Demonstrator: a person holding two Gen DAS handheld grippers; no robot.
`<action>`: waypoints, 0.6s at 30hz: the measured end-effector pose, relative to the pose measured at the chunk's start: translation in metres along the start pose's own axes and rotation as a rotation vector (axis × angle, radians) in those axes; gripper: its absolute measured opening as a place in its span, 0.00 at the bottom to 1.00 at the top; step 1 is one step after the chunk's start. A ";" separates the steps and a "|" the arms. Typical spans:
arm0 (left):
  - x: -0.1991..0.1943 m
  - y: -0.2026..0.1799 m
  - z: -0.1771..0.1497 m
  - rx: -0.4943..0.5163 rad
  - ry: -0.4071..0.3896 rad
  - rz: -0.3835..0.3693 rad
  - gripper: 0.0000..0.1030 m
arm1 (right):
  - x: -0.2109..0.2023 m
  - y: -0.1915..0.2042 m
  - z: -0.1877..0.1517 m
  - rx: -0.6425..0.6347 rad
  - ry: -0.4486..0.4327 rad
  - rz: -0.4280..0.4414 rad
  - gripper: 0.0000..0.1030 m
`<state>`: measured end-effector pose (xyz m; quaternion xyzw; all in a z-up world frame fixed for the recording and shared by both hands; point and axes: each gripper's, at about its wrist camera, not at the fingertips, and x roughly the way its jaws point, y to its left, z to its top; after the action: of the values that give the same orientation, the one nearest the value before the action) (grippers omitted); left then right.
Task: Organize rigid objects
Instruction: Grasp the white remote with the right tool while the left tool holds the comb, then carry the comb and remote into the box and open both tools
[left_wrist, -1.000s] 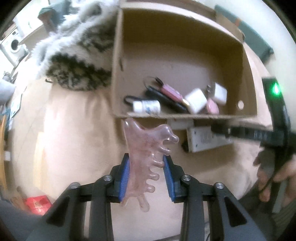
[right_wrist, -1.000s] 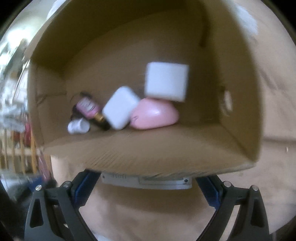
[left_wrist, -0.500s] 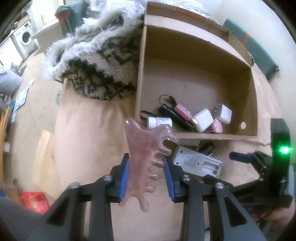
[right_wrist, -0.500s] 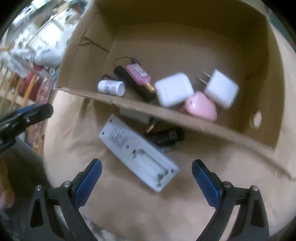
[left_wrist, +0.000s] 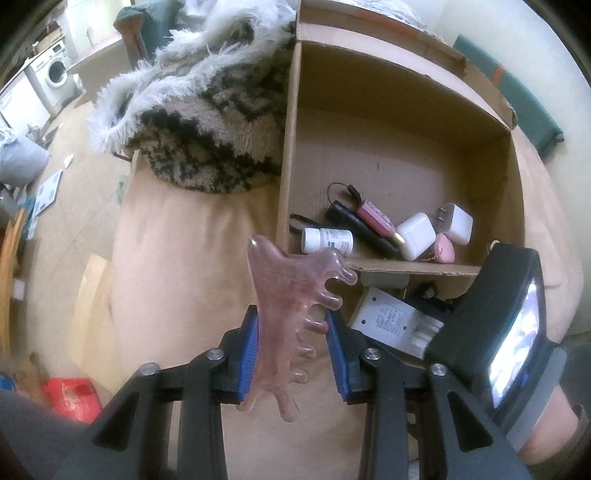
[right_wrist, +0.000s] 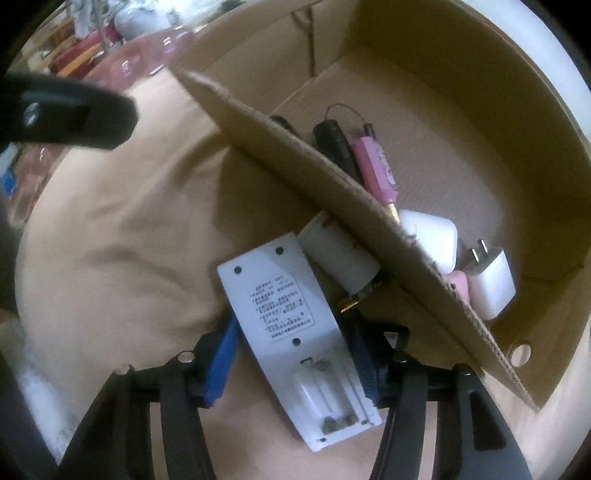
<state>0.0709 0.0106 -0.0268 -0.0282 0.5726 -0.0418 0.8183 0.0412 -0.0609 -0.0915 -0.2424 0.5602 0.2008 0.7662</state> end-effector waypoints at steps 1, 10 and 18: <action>0.000 0.000 0.000 0.001 0.000 -0.001 0.31 | -0.002 -0.002 0.001 0.020 -0.005 0.026 0.51; -0.003 -0.002 0.000 0.009 -0.012 -0.011 0.31 | -0.045 -0.044 -0.020 0.272 -0.073 0.241 0.44; -0.015 -0.009 -0.001 0.032 -0.059 0.004 0.31 | -0.079 -0.061 -0.057 0.337 -0.123 0.242 0.44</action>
<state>0.0642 0.0034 -0.0121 -0.0151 0.5475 -0.0485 0.8353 0.0101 -0.1468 -0.0219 -0.0290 0.5630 0.2091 0.7991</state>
